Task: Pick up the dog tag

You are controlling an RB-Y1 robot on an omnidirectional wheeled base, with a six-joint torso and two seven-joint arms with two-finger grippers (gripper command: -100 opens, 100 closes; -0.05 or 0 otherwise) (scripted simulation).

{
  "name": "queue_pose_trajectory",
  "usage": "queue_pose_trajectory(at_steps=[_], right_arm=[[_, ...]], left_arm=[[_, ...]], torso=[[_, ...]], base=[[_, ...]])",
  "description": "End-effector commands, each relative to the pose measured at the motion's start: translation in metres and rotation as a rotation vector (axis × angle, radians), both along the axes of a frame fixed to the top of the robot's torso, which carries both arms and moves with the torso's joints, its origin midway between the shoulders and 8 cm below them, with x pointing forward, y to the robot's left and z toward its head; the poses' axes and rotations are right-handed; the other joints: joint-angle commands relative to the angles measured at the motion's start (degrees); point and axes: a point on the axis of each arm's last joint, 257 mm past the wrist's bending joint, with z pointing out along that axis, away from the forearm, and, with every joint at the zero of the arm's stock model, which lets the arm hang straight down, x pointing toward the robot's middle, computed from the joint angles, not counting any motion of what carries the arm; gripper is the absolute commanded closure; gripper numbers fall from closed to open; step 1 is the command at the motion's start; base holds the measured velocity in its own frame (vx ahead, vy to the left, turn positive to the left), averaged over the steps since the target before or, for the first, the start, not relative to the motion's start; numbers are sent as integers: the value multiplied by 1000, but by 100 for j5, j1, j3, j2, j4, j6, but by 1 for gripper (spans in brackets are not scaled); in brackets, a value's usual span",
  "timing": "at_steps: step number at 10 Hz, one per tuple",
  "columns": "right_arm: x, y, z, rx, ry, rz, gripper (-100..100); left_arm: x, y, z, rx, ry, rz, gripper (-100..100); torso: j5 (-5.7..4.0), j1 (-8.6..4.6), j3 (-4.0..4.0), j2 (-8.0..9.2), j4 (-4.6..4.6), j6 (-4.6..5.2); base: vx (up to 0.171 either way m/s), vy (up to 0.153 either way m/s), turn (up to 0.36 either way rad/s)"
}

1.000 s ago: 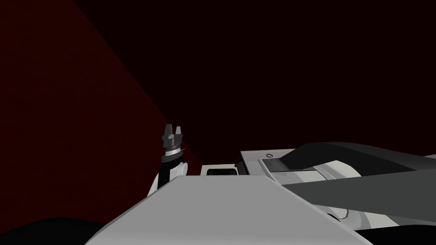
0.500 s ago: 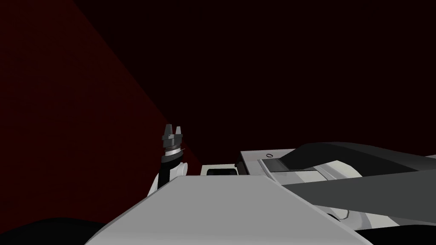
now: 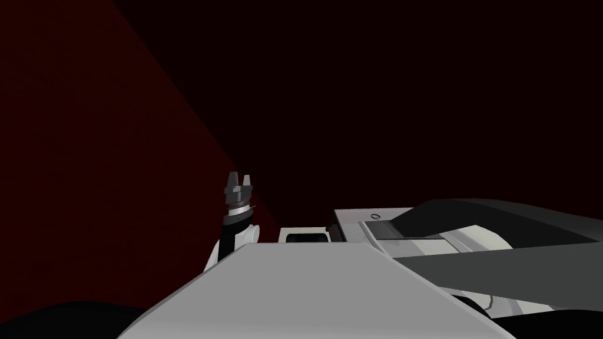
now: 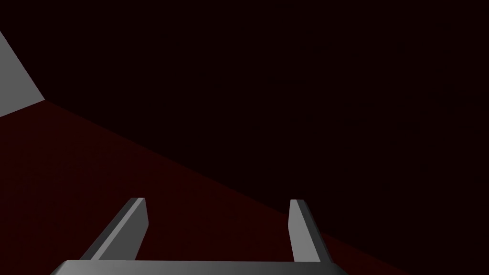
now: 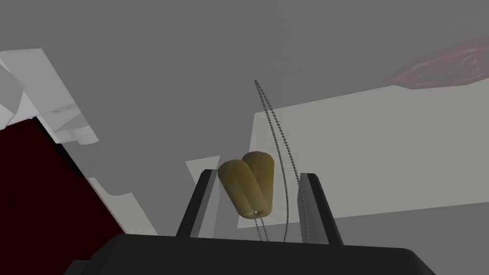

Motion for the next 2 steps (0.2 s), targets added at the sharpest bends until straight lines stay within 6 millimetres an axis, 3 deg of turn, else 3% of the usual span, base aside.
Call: queue_pose_trajectory(at_steps=[1, 2], right_arm=[[0, 0, 0, 0, 0, 0, 100], [0, 0, 1, 1, 1, -1, 0]], left_arm=[[0, 0, 0, 0, 0, 0, 0], [0, 0, 0, 0, 0, 0, 0]], torso=[[0, 0, 0, 0, 0, 0], [-4, -5, 0, -1, 0, 1]], base=[[-1, 7, 5], [0, 0, 0]])
